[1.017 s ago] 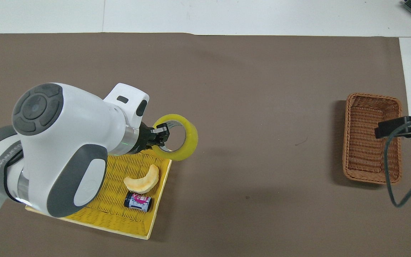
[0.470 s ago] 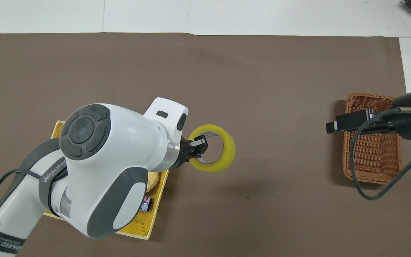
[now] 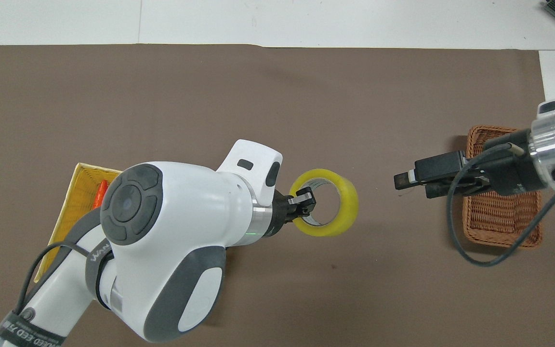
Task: Move tape to another basket
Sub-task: 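Carry the tape with the left gripper while the right gripper reaches it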
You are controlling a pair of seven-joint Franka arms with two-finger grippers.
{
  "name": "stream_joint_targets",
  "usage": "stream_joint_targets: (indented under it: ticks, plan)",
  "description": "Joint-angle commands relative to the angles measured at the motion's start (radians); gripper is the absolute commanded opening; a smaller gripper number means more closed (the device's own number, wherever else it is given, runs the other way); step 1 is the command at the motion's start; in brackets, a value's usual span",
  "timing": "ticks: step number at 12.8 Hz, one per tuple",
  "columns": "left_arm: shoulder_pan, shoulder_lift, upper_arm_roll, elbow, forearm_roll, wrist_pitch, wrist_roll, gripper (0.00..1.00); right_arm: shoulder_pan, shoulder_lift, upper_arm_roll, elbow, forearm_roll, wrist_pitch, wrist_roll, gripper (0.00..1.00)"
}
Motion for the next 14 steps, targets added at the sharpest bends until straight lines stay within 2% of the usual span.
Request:
stream_joint_targets:
  ticks: [1,4,9,10,11,12,13,14]
  plan:
    - [-0.019,0.004,-0.018,0.013,-0.027,0.046,-0.009,0.00,-0.003,-0.033,0.002,-0.108,0.093,0.059,-0.056,1.00]
    - [-0.028,0.007,-0.043,0.022,-0.037,0.092,-0.009,0.00,0.011,-0.053,0.003,-0.165,0.157,0.101,-0.091,1.00]
    - [-0.041,0.013,-0.078,0.042,-0.030,0.147,-0.009,0.00,0.026,-0.076,0.008,-0.204,0.145,0.130,-0.119,1.00]
    - [-0.041,0.024,-0.090,0.046,-0.029,0.168,-0.009,0.00,0.028,-0.076,0.008,-0.204,0.142,0.128,-0.119,0.91]
    - [-0.039,0.028,-0.093,0.056,-0.026,0.181,-0.011,0.00,0.031,-0.077,0.008,-0.205,0.135,0.125,-0.113,0.62]
    - [-0.039,0.033,-0.094,0.060,-0.024,0.196,-0.012,0.00,0.035,-0.076,0.008,-0.202,0.104,0.116,-0.112,0.17]
    - [-0.039,0.041,-0.098,0.063,-0.024,0.216,-0.011,0.00,0.034,-0.076,0.008,-0.202,0.090,0.105,-0.110,0.00]
    - [-0.038,0.042,-0.098,0.063,-0.023,0.224,-0.011,0.00,0.023,-0.073,0.008,-0.195,0.088,0.075,-0.106,0.00]
